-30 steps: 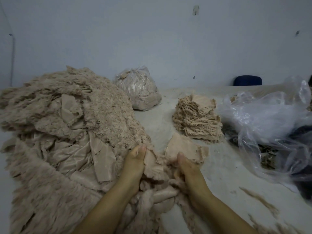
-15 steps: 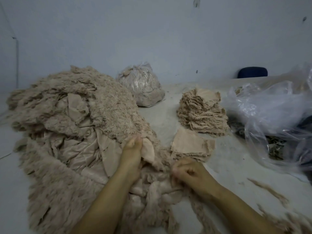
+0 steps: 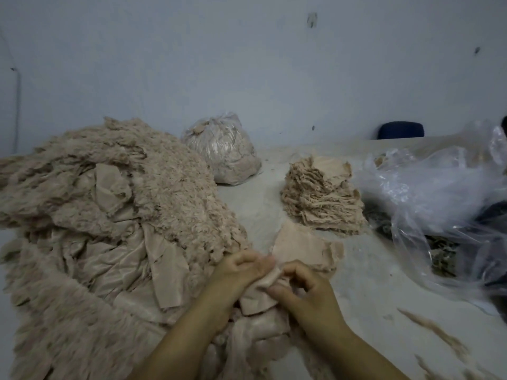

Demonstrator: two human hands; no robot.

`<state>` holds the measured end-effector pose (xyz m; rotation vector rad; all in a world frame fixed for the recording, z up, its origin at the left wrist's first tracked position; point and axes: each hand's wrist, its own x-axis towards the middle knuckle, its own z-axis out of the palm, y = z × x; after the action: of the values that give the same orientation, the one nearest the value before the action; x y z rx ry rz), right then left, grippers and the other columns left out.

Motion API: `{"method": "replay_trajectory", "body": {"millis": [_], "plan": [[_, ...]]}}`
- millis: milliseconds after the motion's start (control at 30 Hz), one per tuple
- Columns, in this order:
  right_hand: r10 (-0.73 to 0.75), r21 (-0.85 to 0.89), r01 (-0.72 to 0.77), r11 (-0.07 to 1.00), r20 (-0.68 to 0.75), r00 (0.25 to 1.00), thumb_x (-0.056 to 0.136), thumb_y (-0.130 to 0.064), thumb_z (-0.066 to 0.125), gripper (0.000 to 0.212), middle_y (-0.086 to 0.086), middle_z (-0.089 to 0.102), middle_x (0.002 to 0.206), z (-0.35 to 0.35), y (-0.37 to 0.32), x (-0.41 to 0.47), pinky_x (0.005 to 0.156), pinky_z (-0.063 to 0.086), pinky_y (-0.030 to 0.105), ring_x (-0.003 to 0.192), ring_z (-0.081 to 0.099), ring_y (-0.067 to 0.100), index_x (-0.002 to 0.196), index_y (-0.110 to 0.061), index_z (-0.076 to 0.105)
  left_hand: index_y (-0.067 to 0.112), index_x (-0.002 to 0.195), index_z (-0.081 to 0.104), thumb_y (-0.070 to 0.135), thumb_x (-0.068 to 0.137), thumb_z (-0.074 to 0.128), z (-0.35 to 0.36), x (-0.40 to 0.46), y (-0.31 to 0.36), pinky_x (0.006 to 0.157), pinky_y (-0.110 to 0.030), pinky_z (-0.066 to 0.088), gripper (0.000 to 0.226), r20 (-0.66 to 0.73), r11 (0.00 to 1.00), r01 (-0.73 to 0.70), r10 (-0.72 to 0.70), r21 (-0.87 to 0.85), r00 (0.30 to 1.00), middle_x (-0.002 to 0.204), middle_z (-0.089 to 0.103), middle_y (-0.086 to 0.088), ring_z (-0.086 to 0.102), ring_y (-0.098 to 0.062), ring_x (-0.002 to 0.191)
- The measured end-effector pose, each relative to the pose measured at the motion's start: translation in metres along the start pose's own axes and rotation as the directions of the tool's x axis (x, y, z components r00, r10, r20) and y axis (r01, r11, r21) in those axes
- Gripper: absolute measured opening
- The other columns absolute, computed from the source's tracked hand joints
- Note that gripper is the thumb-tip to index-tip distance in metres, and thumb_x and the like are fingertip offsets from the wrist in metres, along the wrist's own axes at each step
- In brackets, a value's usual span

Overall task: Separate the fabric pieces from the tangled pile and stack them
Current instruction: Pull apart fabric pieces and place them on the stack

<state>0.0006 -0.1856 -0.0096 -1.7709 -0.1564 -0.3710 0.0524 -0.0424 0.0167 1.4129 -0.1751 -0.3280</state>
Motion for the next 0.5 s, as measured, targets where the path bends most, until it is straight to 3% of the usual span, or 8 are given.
{"method": "replay_trajectory", "body": {"millis": [67, 167, 300, 367, 500], "plan": [[0.039, 0.051, -0.035, 0.998, -0.081, 0.996, 0.073, -0.017, 0.080, 0.015, -0.006, 0.069, 0.075, 0.000, 0.000, 0.004, 0.061, 0.044, 0.014, 0.065, 0.058, 0.003, 0.075, -0.026, 0.069, 0.012, 0.078, 0.067, 0.037, 0.064, 0.078, 0.004, 0.002, -0.002, 0.058, -0.024, 0.050, 0.031, -0.082, 0.997, -0.074, 0.075, 0.020, 0.994, 0.074, 0.068, -0.006, 0.063, -0.016, 0.066], [0.143, 0.200, -0.107, 0.974, -0.174, 0.974, 0.073, -0.004, 0.079, 0.018, -0.004, 0.066, 0.062, -0.007, 0.000, 0.009, 0.054, 0.046, 0.016, 0.057, 0.057, 0.006, 0.067, -0.015, 0.066, 0.007, 0.087, 0.061, 0.023, 0.088, 0.062, 0.003, 0.010, -0.002, 0.067, -0.034, 0.051, 0.016, -0.295, 0.989, -0.113, 0.080, -0.099, 0.952, 0.080, 0.066, -0.011, 0.062, -0.023, 0.073], [0.186, 0.308, -0.159, 0.938, -0.061, 0.981, 0.083, -0.002, 0.069, 0.015, 0.003, 0.056, 0.052, -0.005, 0.004, 0.006, 0.047, 0.047, 0.021, 0.046, 0.057, 0.016, 0.084, -0.004, 0.054, 0.011, 0.081, 0.055, 0.023, 0.097, 0.051, -0.005, 0.015, -0.006, 0.070, -0.038, 0.043, 0.020, -0.429, 0.980, -0.177, 0.120, -0.096, 0.895, 0.078, 0.054, -0.012, 0.051, -0.022, 0.074], [0.196, 0.337, -0.175, 0.925, -0.028, 0.980, 0.090, -0.002, 0.060, 0.011, 0.004, 0.060, 0.053, -0.004, 0.005, 0.006, 0.046, 0.047, 0.022, 0.044, 0.058, 0.018, 0.091, -0.003, 0.050, 0.013, 0.078, 0.055, 0.026, 0.098, 0.048, -0.008, 0.016, -0.007, 0.074, -0.040, 0.041, 0.024, -0.466, 0.978, -0.201, 0.149, -0.064, 0.872, 0.078, 0.053, -0.011, 0.049, -0.023, 0.077], [0.228, 0.280, -0.207, 0.938, -0.045, 0.973, 0.093, -0.005, 0.057, 0.003, 0.012, 0.064, 0.060, -0.008, 0.004, 0.007, 0.052, 0.051, 0.025, 0.051, 0.062, 0.022, 0.091, -0.004, 0.056, 0.013, 0.077, 0.053, 0.029, 0.098, 0.045, -0.010, 0.016, -0.007, 0.067, -0.034, 0.041, 0.028, -0.456, 0.951, -0.278, 0.307, 0.131, 0.835, 0.072, 0.053, -0.007, 0.049, -0.018, 0.069]]}}
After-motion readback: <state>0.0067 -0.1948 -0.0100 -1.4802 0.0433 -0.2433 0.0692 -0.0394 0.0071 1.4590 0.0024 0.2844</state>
